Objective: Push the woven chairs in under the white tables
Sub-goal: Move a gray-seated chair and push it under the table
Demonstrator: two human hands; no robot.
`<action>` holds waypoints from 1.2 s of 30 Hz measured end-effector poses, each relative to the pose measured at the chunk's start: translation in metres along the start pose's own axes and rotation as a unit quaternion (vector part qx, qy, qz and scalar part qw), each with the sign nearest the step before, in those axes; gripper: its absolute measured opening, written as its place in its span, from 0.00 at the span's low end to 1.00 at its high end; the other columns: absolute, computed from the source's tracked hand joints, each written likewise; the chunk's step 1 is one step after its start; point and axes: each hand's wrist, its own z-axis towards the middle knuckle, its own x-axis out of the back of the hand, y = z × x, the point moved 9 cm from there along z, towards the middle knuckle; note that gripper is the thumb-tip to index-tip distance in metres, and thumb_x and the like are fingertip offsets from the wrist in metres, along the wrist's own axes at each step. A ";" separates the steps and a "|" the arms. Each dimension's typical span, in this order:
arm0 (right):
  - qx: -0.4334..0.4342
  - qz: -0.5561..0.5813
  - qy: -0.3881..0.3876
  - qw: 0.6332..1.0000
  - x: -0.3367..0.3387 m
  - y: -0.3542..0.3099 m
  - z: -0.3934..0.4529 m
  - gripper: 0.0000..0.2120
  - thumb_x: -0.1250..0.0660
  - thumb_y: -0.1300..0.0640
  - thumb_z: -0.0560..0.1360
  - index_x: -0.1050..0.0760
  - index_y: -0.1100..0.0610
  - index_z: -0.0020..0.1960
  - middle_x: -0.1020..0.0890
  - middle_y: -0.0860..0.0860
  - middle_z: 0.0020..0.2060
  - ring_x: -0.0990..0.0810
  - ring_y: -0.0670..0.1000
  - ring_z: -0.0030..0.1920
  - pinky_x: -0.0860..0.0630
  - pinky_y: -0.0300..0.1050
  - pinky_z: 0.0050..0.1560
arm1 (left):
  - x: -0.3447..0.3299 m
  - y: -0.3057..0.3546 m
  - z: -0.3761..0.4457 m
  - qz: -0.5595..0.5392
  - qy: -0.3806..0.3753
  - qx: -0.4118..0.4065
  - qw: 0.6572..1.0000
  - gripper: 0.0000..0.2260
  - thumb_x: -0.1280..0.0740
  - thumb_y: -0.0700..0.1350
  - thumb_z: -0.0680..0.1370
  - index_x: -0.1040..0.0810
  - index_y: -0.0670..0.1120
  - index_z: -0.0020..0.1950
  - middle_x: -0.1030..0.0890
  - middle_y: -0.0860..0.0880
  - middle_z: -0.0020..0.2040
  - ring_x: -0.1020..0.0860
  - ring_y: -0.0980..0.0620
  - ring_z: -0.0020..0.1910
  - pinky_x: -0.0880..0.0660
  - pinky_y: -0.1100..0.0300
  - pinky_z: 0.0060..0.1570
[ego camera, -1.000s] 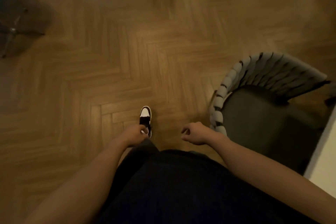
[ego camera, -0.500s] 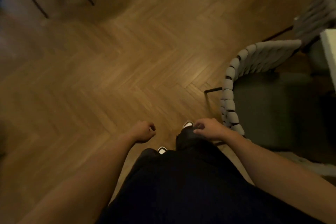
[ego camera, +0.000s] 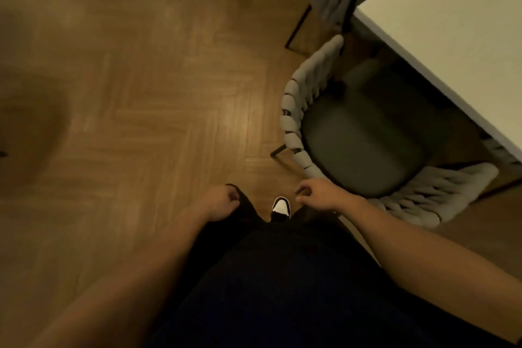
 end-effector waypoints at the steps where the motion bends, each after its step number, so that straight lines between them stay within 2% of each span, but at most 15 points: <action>1: -0.012 0.025 0.016 0.999 0.005 0.004 0.001 0.15 0.32 0.51 0.79 0.22 0.53 0.65 0.19 0.50 0.59 0.21 0.48 0.56 0.26 0.41 0.55 | 0.013 0.011 0.011 0.015 -0.009 -0.020 1.000 0.13 0.36 0.45 0.82 0.22 0.44 0.65 0.20 0.45 0.61 0.22 0.46 0.61 0.26 0.55 0.61; 6: -0.095 0.161 0.092 0.978 0.014 0.035 -0.006 0.11 0.31 0.53 0.79 0.21 0.52 0.61 0.19 0.47 0.54 0.23 0.43 0.49 0.29 0.37 0.48 | 0.065 0.060 0.067 0.117 -0.044 -0.098 0.987 0.12 0.35 0.46 0.80 0.19 0.45 0.61 0.18 0.43 0.57 0.21 0.44 0.56 0.26 0.56 0.52; 8: -0.135 0.209 0.111 0.962 0.010 0.045 -0.012 0.09 0.32 0.54 0.79 0.21 0.52 0.59 0.20 0.46 0.50 0.22 0.45 0.52 0.27 0.39 0.51 | 0.077 0.079 0.084 0.159 -0.074 -0.128 0.976 0.12 0.35 0.45 0.81 0.20 0.43 0.61 0.19 0.46 0.56 0.21 0.45 0.56 0.29 0.59 0.49; 11: -0.187 0.269 0.144 0.934 0.002 0.054 -0.022 0.08 0.33 0.53 0.78 0.20 0.50 0.57 0.20 0.47 0.53 0.23 0.48 0.56 0.25 0.45 0.59 | 0.092 0.111 0.107 0.211 -0.109 -0.174 0.956 0.11 0.35 0.45 0.81 0.20 0.43 0.60 0.18 0.46 0.54 0.21 0.49 0.52 0.31 0.61 0.43; 14: -0.241 0.351 0.191 0.885 -0.009 0.060 -0.025 0.07 0.34 0.53 0.78 0.18 0.51 0.51 0.17 0.49 0.55 0.21 0.50 0.58 0.24 0.47 0.59 | 0.104 0.137 0.136 0.126 -0.120 -0.173 0.969 0.07 0.36 0.44 0.81 0.21 0.44 0.57 0.18 0.43 0.51 0.22 0.50 0.44 0.28 0.60 0.38; 16: -0.276 0.453 0.226 0.817 -0.020 0.065 -0.022 0.13 0.34 0.53 0.81 0.19 0.59 0.59 0.18 0.54 0.58 0.21 0.55 0.61 0.24 0.50 0.59 | 0.108 0.142 0.154 0.014 -0.130 -0.122 0.984 0.07 0.37 0.42 0.82 0.23 0.43 0.58 0.19 0.42 0.51 0.23 0.49 0.41 0.26 0.59 0.38; 17: -0.282 0.547 0.233 0.753 -0.032 0.066 -0.018 0.16 0.35 0.53 0.82 0.22 0.61 0.65 0.20 0.56 0.61 0.22 0.58 0.64 0.25 0.50 0.60 | 0.108 0.142 0.163 -0.036 -0.134 -0.092 0.986 0.07 0.37 0.42 0.83 0.24 0.43 0.59 0.20 0.43 0.49 0.24 0.50 0.40 0.25 0.58 0.38; 19: -0.273 0.728 0.186 0.601 -0.060 0.050 -0.007 0.25 0.37 0.48 0.83 0.32 0.61 0.74 0.26 0.58 0.70 0.27 0.59 0.70 0.28 0.49 0.57 | 0.105 0.140 0.178 -0.115 -0.132 -0.046 0.983 0.06 0.37 0.43 0.83 0.27 0.45 0.59 0.22 0.47 0.45 0.25 0.51 0.39 0.24 0.56 0.40; 22: -0.261 0.849 0.201 0.413 -0.083 0.054 0.011 0.34 0.36 0.40 0.80 0.38 0.58 0.79 0.31 0.58 0.74 0.30 0.60 0.72 0.26 0.48 0.51 | 0.096 0.144 0.193 -0.204 -0.136 -0.001 0.970 0.11 0.35 0.48 0.82 0.30 0.50 0.63 0.22 0.48 0.54 0.22 0.46 0.52 0.19 0.50 0.48; 24: -0.252 0.882 0.261 0.302 -0.085 0.074 0.018 0.32 0.34 0.41 0.79 0.35 0.57 0.77 0.29 0.58 0.73 0.28 0.61 0.70 0.24 0.48 0.44 | 0.087 0.148 0.204 -0.269 -0.143 0.022 0.952 0.15 0.34 0.49 0.82 0.30 0.50 0.67 0.23 0.48 0.60 0.22 0.42 0.58 0.19 0.44 0.51; 26: -0.237 0.895 0.309 0.219 -0.078 0.095 0.017 0.25 0.32 0.47 0.80 0.30 0.58 0.73 0.23 0.59 0.66 0.22 0.61 0.62 0.22 0.52 0.43 | 0.081 0.155 0.213 -0.341 -0.132 0.032 0.930 0.16 0.34 0.47 0.82 0.29 0.47 0.69 0.23 0.47 0.63 0.22 0.41 0.60 0.20 0.39 0.53; 27: -0.225 0.901 0.318 0.192 -0.074 0.102 0.018 0.22 0.33 0.51 0.80 0.29 0.60 0.70 0.21 0.60 0.60 0.21 0.60 0.56 0.22 0.55 0.45 | 0.080 0.158 0.217 -0.366 -0.119 0.033 0.922 0.17 0.34 0.45 0.82 0.29 0.46 0.70 0.22 0.46 0.63 0.21 0.41 0.60 0.20 0.38 0.52; 29: -0.222 0.904 0.323 0.172 -0.066 0.110 0.021 0.16 0.35 0.56 0.82 0.28 0.60 0.68 0.20 0.60 0.55 0.20 0.59 0.49 0.23 0.59 0.51 | 0.079 0.165 0.222 -0.389 -0.093 0.027 0.916 0.17 0.35 0.42 0.82 0.29 0.45 0.71 0.21 0.44 0.63 0.21 0.41 0.59 0.21 0.37 0.53; 33: -0.215 0.907 0.325 0.162 -0.058 0.116 0.027 0.18 0.33 0.58 0.81 0.29 0.60 0.70 0.20 0.61 0.58 0.19 0.60 0.54 0.20 0.60 0.48 | 0.085 0.178 0.232 -0.377 -0.056 0.014 0.924 0.17 0.34 0.41 0.82 0.29 0.44 0.71 0.21 0.44 0.63 0.21 0.42 0.60 0.21 0.36 0.53; 36: -0.209 0.907 0.332 0.154 -0.050 0.128 0.025 0.17 0.31 0.61 0.79 0.29 0.60 0.67 0.20 0.62 0.55 0.19 0.61 0.53 0.22 0.67 0.58 | 0.089 0.190 0.238 -0.362 -0.048 0.019 0.931 0.12 0.34 0.41 0.82 0.25 0.44 0.65 0.20 0.43 0.61 0.20 0.41 0.59 0.19 0.40 0.47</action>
